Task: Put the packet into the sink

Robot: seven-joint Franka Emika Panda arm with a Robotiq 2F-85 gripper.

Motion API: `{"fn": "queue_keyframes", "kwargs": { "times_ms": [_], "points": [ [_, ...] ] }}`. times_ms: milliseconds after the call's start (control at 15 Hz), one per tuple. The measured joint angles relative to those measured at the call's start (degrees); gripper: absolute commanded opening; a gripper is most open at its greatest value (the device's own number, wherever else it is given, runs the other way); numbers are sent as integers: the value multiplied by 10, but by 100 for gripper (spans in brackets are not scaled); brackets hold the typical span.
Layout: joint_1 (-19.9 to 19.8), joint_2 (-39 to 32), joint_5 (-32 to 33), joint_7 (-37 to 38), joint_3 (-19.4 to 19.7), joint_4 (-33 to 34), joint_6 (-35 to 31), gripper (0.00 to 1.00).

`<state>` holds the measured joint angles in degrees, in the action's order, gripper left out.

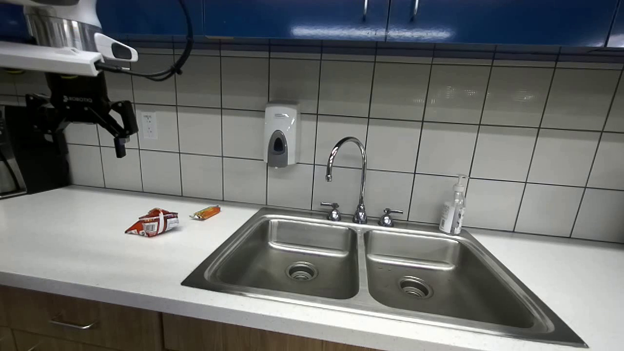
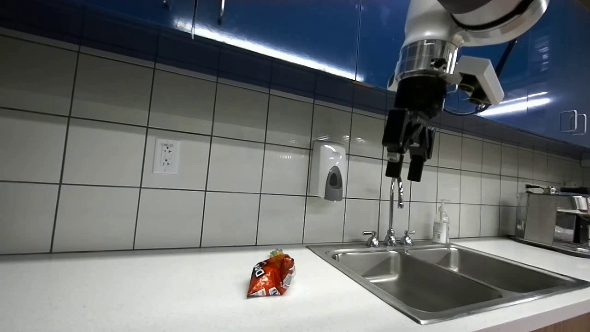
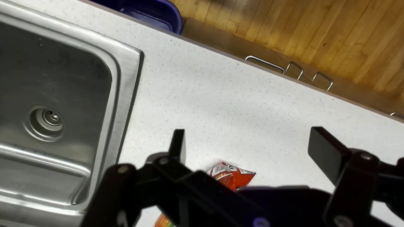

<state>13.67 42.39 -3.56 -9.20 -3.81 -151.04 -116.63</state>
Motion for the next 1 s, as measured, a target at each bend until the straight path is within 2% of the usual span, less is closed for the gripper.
{"fn": "queue_keyframes", "kwargs": {
  "times_ms": [533,733,1000],
  "points": [
    [7,-120,0,-40,3,-5,-153,100],
    [7,-182,0,-63,9,24,-191,100],
    [7,-275,-5,-80,14,97,-197,100]
  ]
}}
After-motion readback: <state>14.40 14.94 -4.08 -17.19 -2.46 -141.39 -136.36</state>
